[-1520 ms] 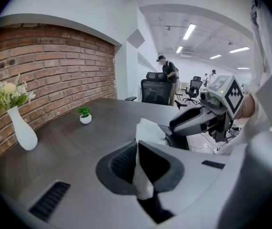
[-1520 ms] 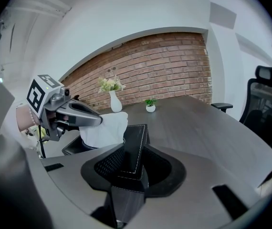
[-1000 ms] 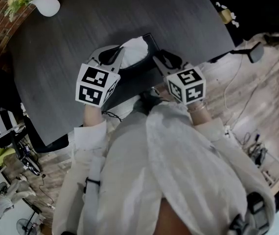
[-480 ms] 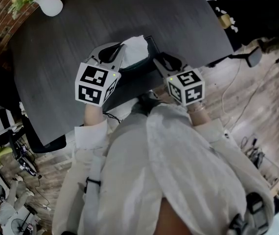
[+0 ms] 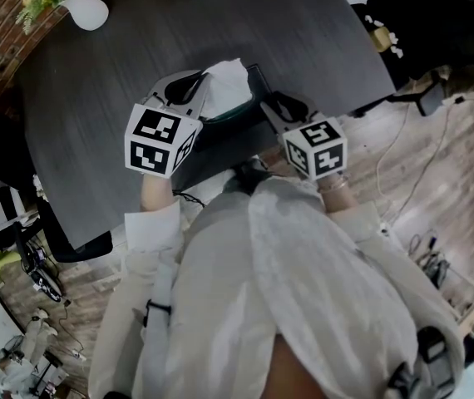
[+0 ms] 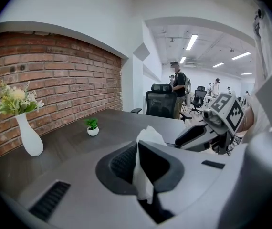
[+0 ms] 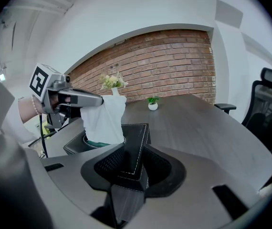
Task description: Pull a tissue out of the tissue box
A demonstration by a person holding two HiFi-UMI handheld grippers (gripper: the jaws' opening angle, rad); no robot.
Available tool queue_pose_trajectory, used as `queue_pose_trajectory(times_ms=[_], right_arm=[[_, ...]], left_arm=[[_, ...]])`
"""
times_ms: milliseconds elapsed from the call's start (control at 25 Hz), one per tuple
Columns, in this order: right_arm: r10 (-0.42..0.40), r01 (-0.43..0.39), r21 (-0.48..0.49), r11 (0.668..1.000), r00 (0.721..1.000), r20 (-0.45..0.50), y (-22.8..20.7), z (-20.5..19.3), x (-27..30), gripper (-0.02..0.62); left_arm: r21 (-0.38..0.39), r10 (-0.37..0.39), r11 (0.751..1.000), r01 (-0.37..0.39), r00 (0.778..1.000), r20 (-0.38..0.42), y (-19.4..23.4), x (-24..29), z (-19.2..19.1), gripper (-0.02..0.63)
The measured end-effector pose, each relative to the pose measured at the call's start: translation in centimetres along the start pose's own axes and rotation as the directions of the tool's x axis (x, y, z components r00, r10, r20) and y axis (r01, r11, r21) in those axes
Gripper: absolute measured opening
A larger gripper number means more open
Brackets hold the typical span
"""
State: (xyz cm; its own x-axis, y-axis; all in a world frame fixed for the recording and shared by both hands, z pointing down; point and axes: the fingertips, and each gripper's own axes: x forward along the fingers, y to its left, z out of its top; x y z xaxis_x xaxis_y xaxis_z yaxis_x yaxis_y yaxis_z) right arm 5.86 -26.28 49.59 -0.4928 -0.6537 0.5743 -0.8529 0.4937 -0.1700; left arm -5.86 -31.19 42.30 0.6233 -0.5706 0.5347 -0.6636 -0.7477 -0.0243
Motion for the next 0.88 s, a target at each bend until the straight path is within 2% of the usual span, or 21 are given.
queue_pose_trajectory(times_ms=[880], right_arm=[[0.018, -0.018, 0.007, 1.0, 1.0, 0.003, -0.1, -0.1, 0.0, 0.11]], left_arm=[[-0.001, 0.041, 0.999, -0.041, 0.999, 0.029, 1.8, -0.9, 1.5, 0.009]])
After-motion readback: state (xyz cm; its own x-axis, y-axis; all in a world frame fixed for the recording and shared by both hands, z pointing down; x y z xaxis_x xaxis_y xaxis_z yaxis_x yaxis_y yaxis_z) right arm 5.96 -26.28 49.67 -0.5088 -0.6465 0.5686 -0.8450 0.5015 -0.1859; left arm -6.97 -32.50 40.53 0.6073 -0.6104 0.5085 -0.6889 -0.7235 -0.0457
